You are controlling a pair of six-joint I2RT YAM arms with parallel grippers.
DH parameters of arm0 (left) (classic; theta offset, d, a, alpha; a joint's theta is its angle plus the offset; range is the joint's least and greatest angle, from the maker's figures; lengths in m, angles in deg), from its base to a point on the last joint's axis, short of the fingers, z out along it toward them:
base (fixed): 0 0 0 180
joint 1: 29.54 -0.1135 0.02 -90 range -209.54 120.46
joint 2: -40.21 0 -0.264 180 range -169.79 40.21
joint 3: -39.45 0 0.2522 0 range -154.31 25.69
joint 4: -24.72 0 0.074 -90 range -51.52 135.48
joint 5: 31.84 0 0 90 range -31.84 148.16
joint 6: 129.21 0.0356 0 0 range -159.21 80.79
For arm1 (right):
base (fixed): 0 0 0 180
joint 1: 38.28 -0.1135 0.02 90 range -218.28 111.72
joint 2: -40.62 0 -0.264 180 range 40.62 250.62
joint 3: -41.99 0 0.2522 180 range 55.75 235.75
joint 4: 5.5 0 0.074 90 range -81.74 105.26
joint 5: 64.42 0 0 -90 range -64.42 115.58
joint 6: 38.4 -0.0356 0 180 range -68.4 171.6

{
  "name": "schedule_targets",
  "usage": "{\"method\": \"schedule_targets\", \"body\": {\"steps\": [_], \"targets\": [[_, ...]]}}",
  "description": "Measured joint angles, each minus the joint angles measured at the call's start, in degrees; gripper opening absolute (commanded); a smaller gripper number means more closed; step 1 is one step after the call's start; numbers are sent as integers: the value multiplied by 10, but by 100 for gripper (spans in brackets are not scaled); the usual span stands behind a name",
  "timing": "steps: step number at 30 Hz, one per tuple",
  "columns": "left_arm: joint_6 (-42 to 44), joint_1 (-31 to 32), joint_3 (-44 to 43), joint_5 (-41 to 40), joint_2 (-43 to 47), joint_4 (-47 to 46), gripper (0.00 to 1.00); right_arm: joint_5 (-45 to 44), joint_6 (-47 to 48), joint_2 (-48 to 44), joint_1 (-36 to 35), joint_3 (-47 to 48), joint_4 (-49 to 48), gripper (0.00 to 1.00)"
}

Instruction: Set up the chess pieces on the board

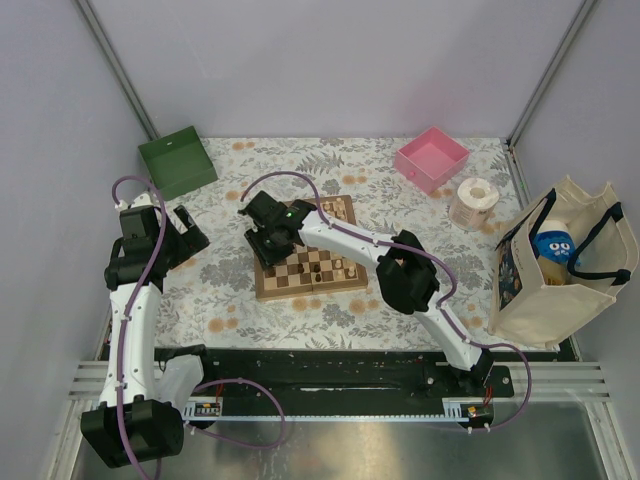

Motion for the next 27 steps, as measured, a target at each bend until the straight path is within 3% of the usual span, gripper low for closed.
{"method": "schedule_targets", "body": {"steps": [7,17,27], "targets": [[0,0,0,0,0,-1,99,-7,4,-24,0,-30,-4,47],[0,0,0,0,0,-1,99,-36,2,-191,12,-199,-59,51],[0,0,0,0,0,-1,99,-38,0,-173,36,-218,-67,53]]}}
